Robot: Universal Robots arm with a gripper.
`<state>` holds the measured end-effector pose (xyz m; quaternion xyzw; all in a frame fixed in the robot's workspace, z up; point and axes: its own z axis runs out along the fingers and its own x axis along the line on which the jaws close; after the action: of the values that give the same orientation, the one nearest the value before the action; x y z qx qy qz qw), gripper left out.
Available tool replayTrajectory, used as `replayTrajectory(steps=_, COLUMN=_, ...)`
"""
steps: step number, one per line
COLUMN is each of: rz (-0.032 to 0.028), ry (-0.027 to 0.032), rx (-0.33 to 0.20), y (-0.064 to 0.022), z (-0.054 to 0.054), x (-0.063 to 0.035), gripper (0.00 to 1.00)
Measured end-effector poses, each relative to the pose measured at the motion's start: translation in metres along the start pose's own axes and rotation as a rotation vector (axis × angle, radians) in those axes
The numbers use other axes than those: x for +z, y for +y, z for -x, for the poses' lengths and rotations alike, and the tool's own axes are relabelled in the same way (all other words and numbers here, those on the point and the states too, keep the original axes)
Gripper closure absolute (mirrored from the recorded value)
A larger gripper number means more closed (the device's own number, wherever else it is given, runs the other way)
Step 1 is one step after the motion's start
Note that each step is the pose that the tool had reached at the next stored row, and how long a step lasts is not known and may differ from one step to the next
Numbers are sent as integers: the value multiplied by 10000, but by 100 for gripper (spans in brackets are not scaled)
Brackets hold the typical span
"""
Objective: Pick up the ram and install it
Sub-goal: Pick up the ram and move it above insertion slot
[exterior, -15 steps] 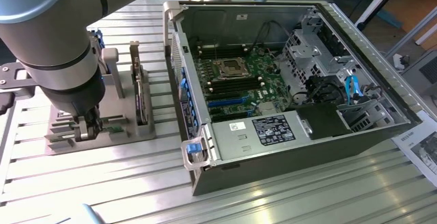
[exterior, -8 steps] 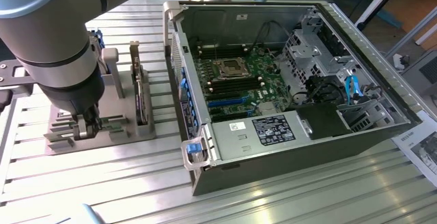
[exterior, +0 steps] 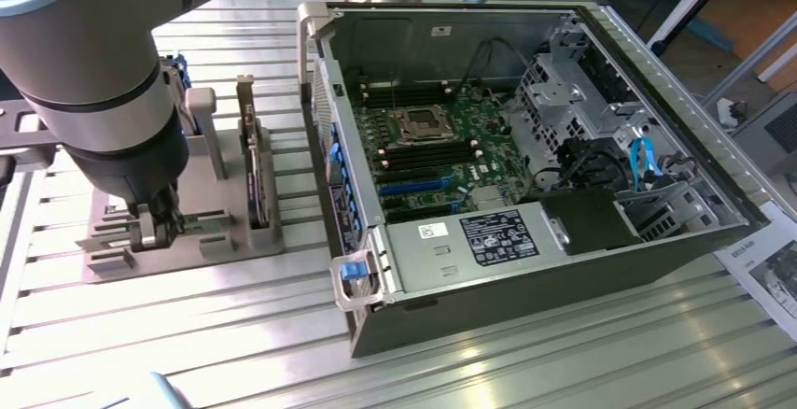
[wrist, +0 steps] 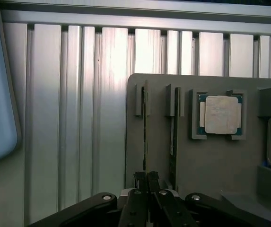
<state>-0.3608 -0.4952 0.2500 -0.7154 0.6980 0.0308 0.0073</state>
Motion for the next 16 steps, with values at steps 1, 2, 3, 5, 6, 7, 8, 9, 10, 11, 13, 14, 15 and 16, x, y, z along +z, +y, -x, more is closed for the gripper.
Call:
replayTrajectory(steps=1, rz=0, ry=0, rx=3, y=0, z=0, x=-9, gripper=87)
replayTrajectory(steps=2, rz=1, ry=0, rx=6, y=0, z=1, x=-17, gripper=87)
replayTrajectory(steps=3, rz=1, ry=-1, rx=10, y=0, z=2, x=-26, gripper=87)
replayTrajectory(steps=5, rz=1, ry=-1, rx=16, y=1, z=2, x=-42, gripper=87)
replayTrajectory(steps=6, rz=0, ry=-2, rx=19, y=1, z=3, x=-51, gripper=87)
replayTrajectory(steps=7, rz=1, ry=-1, rx=22, y=1, z=4, x=-61, gripper=87)
replayTrajectory(steps=8, rz=1, ry=-1, rx=24, y=1, z=4, x=-69, gripper=87)
replayTrajectory(steps=9, rz=2, ry=-1, rx=26, y=2, z=5, x=-79, gripper=87)
replayTrajectory(steps=10, rz=3, ry=-2, rx=29, y=2, z=5, x=-89, gripper=87)
replayTrajectory(steps=11, rz=3, ry=-1, rx=29, y=1, z=5, x=-99, gripper=87)
replayTrajectory(steps=13, rz=6, ry=-1, rx=33, y=2, z=7, x=-121, gripper=87)
replayTrajectory(steps=14, rz=7, ry=-1, rx=34, y=2, z=7, x=-134, gripper=87)
replayTrajectory(steps=15, rz=8, ry=-1, rx=35, y=2, z=8, x=-147, gripper=87)
replayTrajectory(steps=16, rz=8, ry=-2, rx=37, y=3, z=9, x=-160, gripper=87)
